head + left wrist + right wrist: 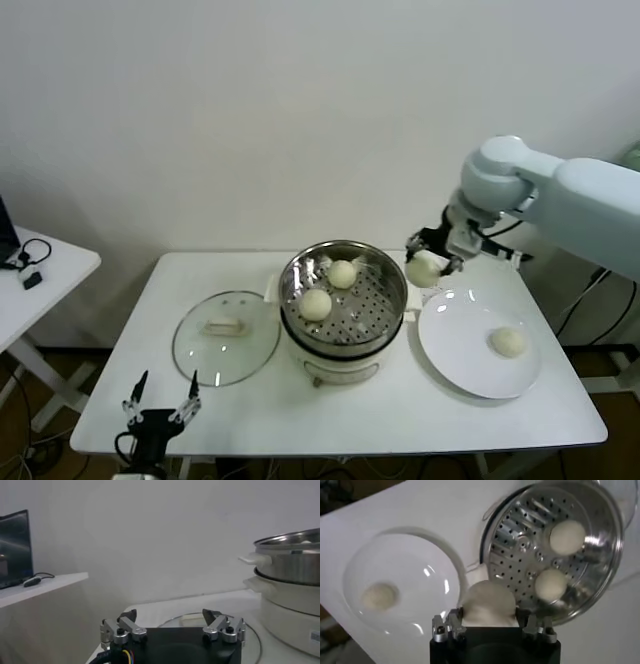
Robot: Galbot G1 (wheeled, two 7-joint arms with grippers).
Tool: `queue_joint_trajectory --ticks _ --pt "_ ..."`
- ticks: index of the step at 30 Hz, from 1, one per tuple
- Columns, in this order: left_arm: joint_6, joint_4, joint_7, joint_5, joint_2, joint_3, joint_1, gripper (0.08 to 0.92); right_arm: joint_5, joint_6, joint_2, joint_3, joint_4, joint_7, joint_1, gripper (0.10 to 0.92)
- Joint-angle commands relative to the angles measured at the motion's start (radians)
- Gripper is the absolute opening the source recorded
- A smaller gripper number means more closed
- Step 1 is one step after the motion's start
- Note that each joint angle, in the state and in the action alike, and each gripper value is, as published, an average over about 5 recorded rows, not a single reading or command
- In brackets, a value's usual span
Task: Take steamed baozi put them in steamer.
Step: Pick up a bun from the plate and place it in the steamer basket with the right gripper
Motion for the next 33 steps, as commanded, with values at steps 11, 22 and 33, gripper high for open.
queue_joint_trajectory --ticks 11,22,33 --pt "0.002 -0.006 -0.003 -0.023 -0.002 -0.011 0.023 0.823 -0.243 0.142 0.330 0.029 -0.028 0.022 -0.221 0.685" --pt "0.004 -0.001 -0.003 -0.023 0.001 -0.009 0.021 0.823 -0.270 0.181 0.353 0.011 -0.059 0.032 -0.258 0.687" --pt "0.005 0.001 -0.003 -0.023 -0.002 -0.005 0.020 0.823 -0.286 0.194 0.342 0.013 -0.076 0.035 -0.270 0.687"
